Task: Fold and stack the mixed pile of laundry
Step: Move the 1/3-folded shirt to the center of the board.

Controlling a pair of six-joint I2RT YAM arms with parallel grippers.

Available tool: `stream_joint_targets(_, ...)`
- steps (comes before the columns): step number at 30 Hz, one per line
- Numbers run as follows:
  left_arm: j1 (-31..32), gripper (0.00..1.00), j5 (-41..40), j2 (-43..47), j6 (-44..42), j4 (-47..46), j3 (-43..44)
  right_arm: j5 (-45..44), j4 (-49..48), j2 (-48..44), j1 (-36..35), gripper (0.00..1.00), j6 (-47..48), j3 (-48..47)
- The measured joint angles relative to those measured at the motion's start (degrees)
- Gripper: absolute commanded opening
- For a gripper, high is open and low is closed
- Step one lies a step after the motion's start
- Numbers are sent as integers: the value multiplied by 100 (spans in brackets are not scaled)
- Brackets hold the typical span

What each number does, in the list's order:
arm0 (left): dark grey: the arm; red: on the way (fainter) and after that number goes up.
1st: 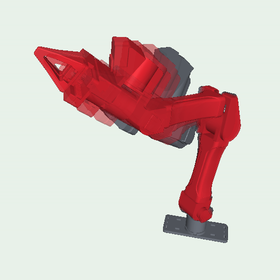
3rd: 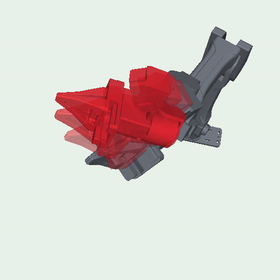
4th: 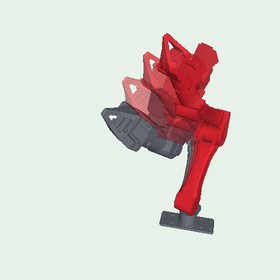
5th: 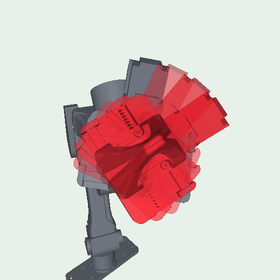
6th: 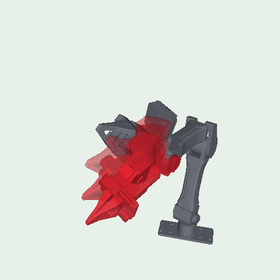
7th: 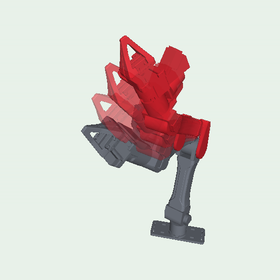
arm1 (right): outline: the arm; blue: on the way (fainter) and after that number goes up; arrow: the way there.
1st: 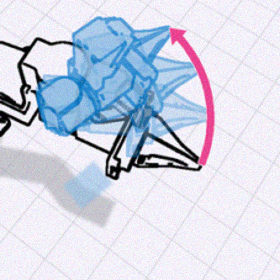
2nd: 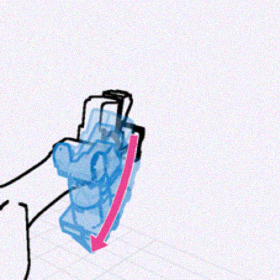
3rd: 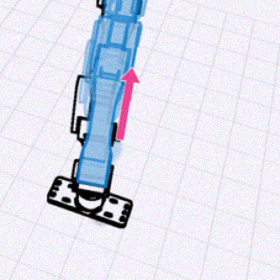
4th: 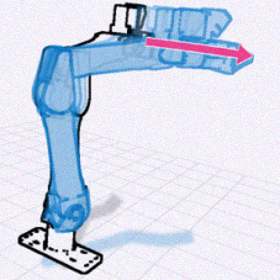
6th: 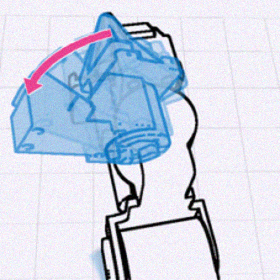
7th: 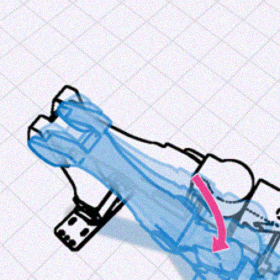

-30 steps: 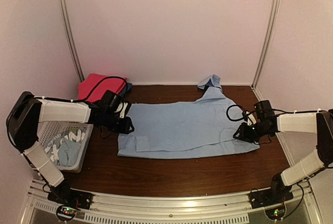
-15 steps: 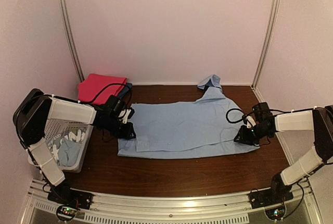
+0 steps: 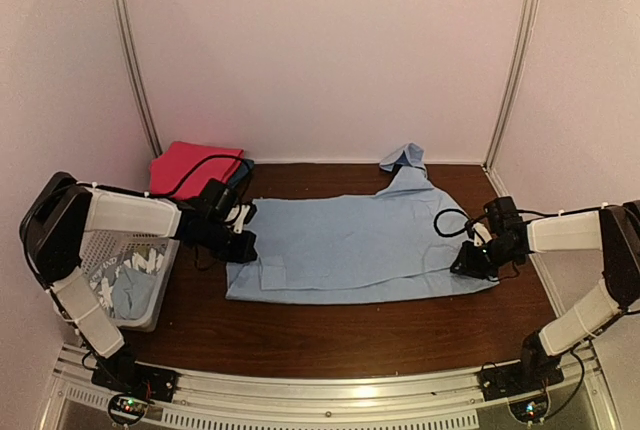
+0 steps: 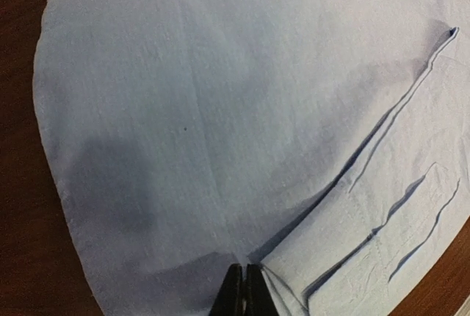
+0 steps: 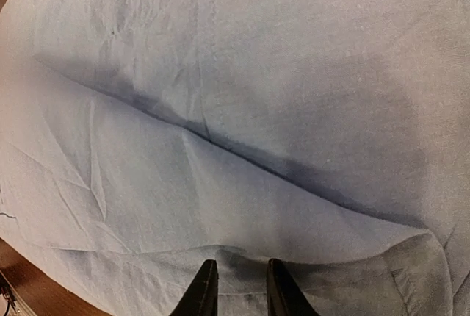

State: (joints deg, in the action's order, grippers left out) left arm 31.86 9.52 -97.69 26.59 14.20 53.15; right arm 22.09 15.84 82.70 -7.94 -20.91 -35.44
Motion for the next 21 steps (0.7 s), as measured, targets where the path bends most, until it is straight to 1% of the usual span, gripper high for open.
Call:
stream_joint_targets(5, 0, 0, -254, 297, -28, -127, 0, -24, -2, 55, 0, 23, 0, -44)
stream_joint_targets(9, 0, 0, -417, 251, -42, -339, -37, -42, -22, 118, 0, 23, 0, -94)
stream_joint_targets(15, 7, 0, -859, -199, -46, -577, 0, -44, -46, 127, -2, 22, 7, -96)
stream_joint_targets(20, 13, 0, -1388, -741, -66, -555, 341, -7, -61, 118, 0, 23, 20, -96)
stream_joint_targets(21, 11, 2, -1478, -787, -79, -553, 398, 0, -50, 101, 0, 24, 22, -96)
